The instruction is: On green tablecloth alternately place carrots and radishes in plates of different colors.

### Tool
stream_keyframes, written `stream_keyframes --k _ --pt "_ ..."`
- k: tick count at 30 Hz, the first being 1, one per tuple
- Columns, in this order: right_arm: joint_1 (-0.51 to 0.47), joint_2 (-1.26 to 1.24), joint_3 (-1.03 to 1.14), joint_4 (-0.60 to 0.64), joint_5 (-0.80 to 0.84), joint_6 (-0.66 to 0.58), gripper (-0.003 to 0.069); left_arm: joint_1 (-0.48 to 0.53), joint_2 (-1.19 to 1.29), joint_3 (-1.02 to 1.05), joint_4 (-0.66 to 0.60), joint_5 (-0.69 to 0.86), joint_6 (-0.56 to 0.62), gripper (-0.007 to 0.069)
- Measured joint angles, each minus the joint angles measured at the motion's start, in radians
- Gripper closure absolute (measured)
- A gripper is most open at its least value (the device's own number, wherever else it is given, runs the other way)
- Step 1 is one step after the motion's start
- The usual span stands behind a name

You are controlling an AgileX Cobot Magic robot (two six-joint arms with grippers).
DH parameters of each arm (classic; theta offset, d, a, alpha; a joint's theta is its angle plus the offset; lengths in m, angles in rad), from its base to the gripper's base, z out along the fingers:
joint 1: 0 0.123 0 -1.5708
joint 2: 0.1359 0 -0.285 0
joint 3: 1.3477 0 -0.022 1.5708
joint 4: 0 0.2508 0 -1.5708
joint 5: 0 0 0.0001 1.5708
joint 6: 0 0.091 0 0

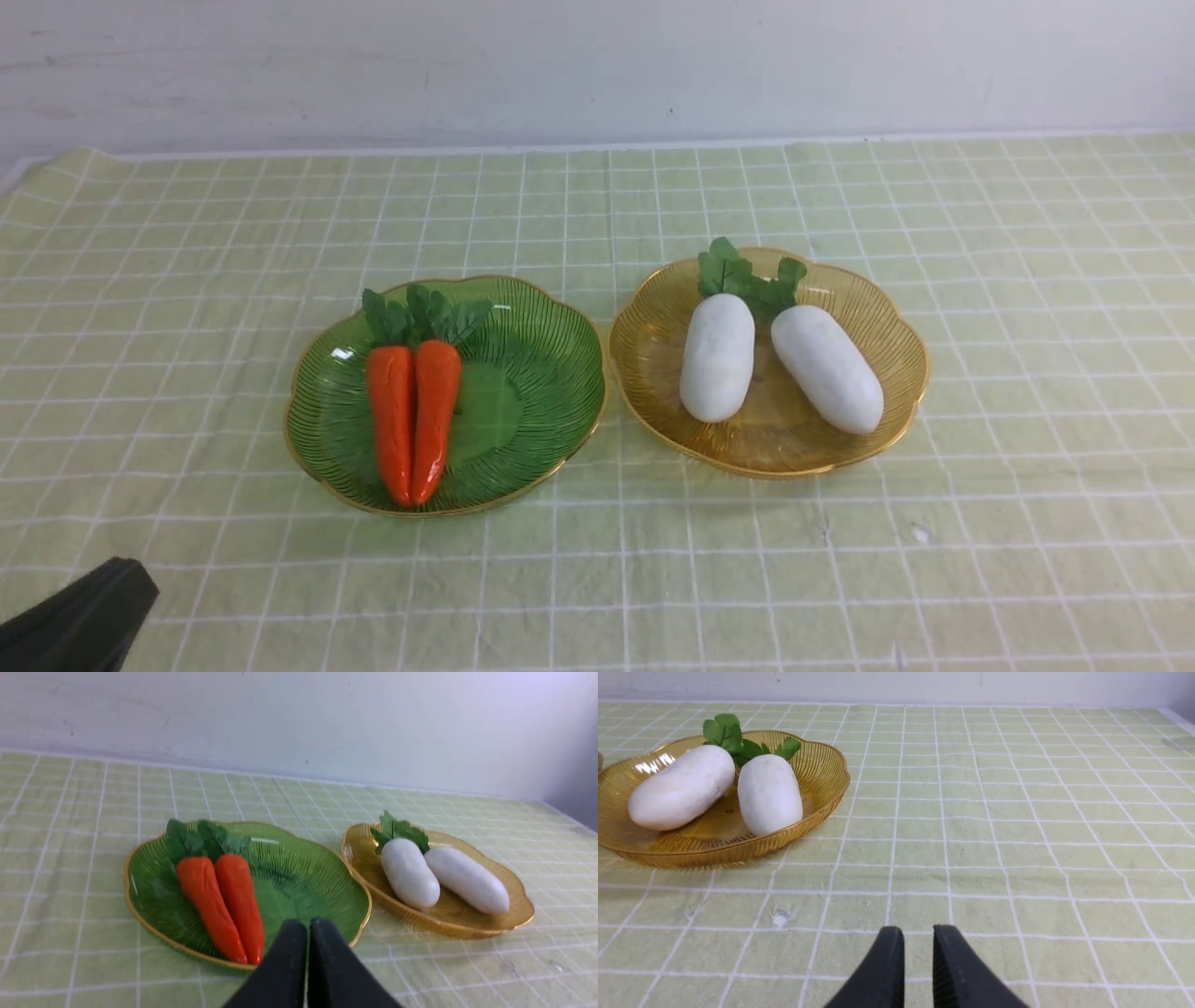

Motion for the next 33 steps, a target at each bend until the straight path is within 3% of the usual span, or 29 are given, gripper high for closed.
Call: stream_keyframes --k 18,22,28,33 --pt "0.000 0.000 0.000 0.000 0.000 0.000 0.0573 0.000 -0.012 0.081 0.083 0.020 0.008 0.0632" --pt "0.000 0.000 0.000 0.000 0.000 0.000 0.0573 0.042 -0.116 0.081 0.256 0.117 -0.020 0.0632" --pt "0.000 0.000 0.000 0.000 0.000 0.000 0.0573 0.137 -0.148 0.089 0.403 0.166 -0.145 0.0632" --pt "0.000 0.000 0.000 0.000 0.000 0.000 0.0573 0.135 -0.148 0.130 0.504 0.164 -0.232 0.0632"
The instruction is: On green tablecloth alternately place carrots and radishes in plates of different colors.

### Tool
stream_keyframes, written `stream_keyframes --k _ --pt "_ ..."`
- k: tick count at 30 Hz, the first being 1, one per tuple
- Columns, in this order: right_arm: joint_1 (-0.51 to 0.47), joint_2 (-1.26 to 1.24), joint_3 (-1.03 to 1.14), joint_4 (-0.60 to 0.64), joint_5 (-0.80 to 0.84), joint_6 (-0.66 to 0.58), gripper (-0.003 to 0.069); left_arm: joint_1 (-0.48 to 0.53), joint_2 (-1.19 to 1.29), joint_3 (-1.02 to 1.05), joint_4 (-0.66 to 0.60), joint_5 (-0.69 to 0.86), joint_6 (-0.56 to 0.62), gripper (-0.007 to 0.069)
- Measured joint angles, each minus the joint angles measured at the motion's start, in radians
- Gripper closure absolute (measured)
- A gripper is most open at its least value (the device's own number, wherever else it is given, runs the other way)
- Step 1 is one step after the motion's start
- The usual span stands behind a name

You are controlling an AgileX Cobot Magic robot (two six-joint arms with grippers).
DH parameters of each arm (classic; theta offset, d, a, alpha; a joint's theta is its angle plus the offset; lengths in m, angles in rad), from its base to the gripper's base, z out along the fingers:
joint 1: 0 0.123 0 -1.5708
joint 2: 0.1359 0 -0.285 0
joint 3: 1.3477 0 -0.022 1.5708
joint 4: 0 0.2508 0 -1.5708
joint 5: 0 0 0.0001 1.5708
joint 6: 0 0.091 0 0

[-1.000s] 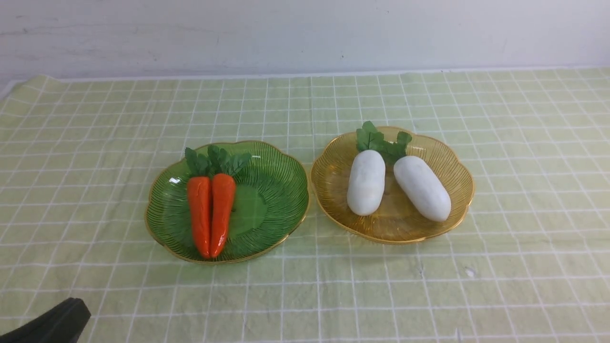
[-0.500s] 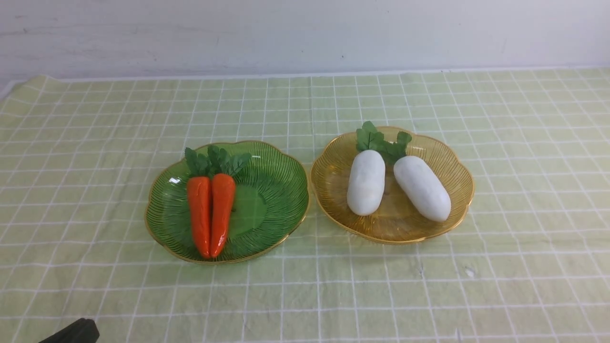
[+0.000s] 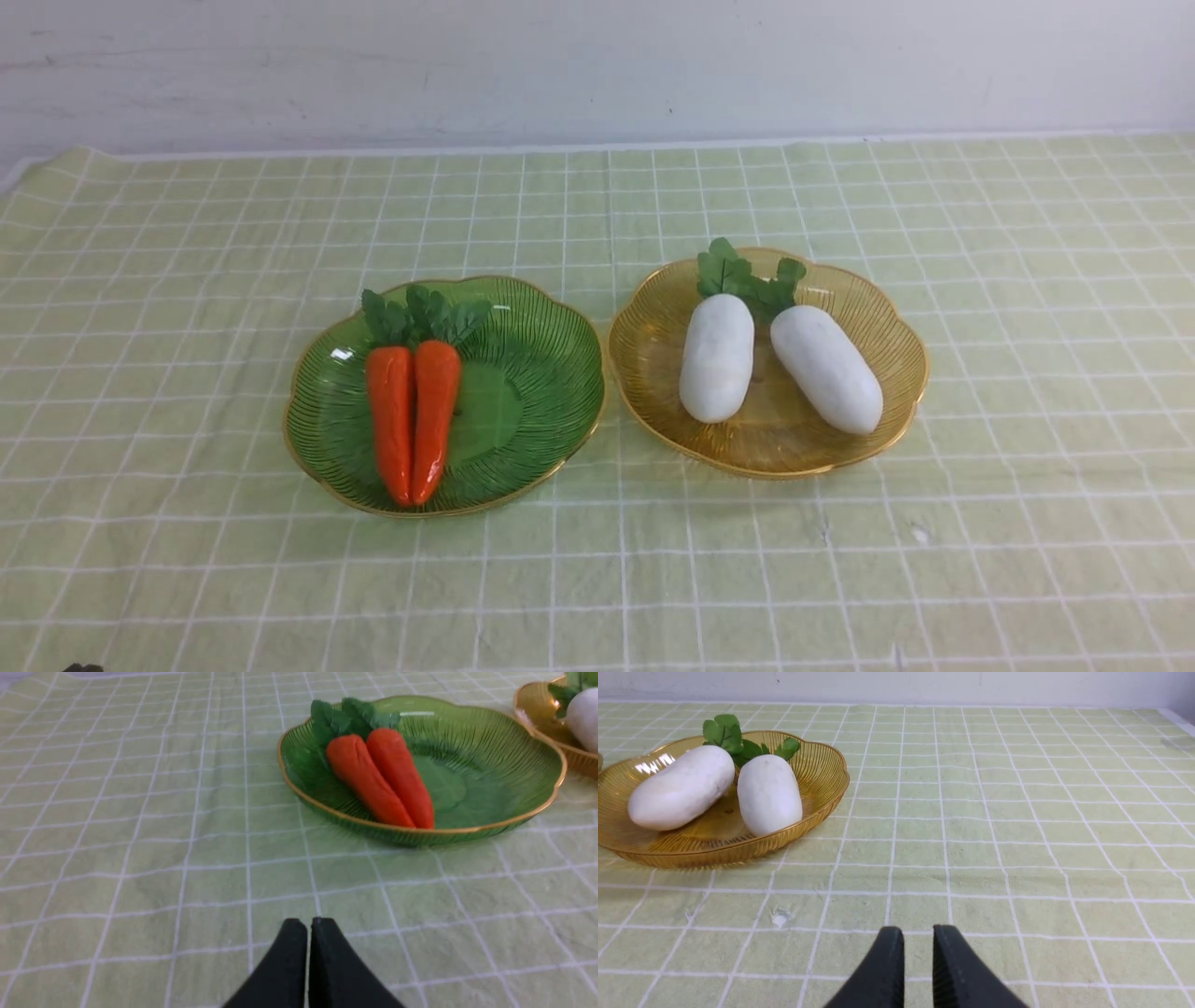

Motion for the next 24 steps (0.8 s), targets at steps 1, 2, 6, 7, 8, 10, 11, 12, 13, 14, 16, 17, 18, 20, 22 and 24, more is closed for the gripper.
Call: stream_keyframes --k 1,2,6,7,8,10,11,12,13,14,16,17,18,20,22,24 --pt "0.000 0.000 0.000 0.000 0.000 0.000 0.0573 -0.005 0.000 0.009 0.015 0.001 -0.018 0.0632" --pt "0.000 0.000 0.000 0.000 0.000 0.000 0.0573 -0.014 0.000 0.015 0.035 -0.001 -0.036 0.0632" --pt "0.000 0.000 0.000 0.000 0.000 0.000 0.0573 -0.025 0.000 0.015 0.049 -0.001 -0.053 0.0632" --pt "0.000 0.000 0.000 0.000 -0.001 0.000 0.0573 -0.027 0.000 0.015 0.049 -0.001 -0.056 0.0632" --pt "0.000 0.000 0.000 0.000 -0.001 0.000 0.0573 -0.027 0.000 0.015 0.049 0.000 -0.056 0.0632" --pt "0.000 0.000 0.000 0.000 -0.001 0.000 0.0573 -0.027 0.000 0.015 0.049 0.000 -0.056 0.0632" --pt "0.000 0.000 0.000 0.000 -0.001 0.000 0.0573 -0.027 0.000 0.015 0.049 0.000 -0.056 0.0632" --pt "0.000 0.000 0.000 0.000 -0.001 0.000 0.0573 -0.027 0.000 0.015 0.049 0.000 -0.056 0.0632" --pt "0.000 0.000 0.000 0.000 -0.001 0.000 0.0573 -0.027 0.000 0.015 0.049 0.000 -0.056 0.0632" --pt "0.000 0.000 0.000 0.000 -0.001 0.000 0.0573 -0.027 0.000 0.015 0.049 0.000 -0.056 0.0632" --pt "0.000 0.000 0.000 0.000 -0.001 0.000 0.0573 -0.027 0.000 0.015 0.049 0.000 -0.056 0.0632" --pt "0.000 0.000 0.000 0.000 -0.001 0.000 0.0573 -0.027 0.000 0.015 0.049 0.000 -0.056 0.0632" --pt "0.000 0.000 0.000 0.000 -0.001 0.000 0.0573 -0.027 0.000 0.015 0.049 0.000 -0.056 0.0632" --pt "0.000 0.000 0.000 0.000 -0.001 0.000 0.0573 -0.027 0.000 0.015 0.049 0.000 -0.056 0.0632" --pt "0.000 0.000 0.000 0.000 -0.001 0.000 0.0573 -0.027 0.000 0.015 0.049 0.000 -0.056 0.0632" --pt "0.000 0.000 0.000 0.000 -0.001 0.000 0.0573 -0.027 0.000 0.015 0.049 0.000 -0.056 0.0632"
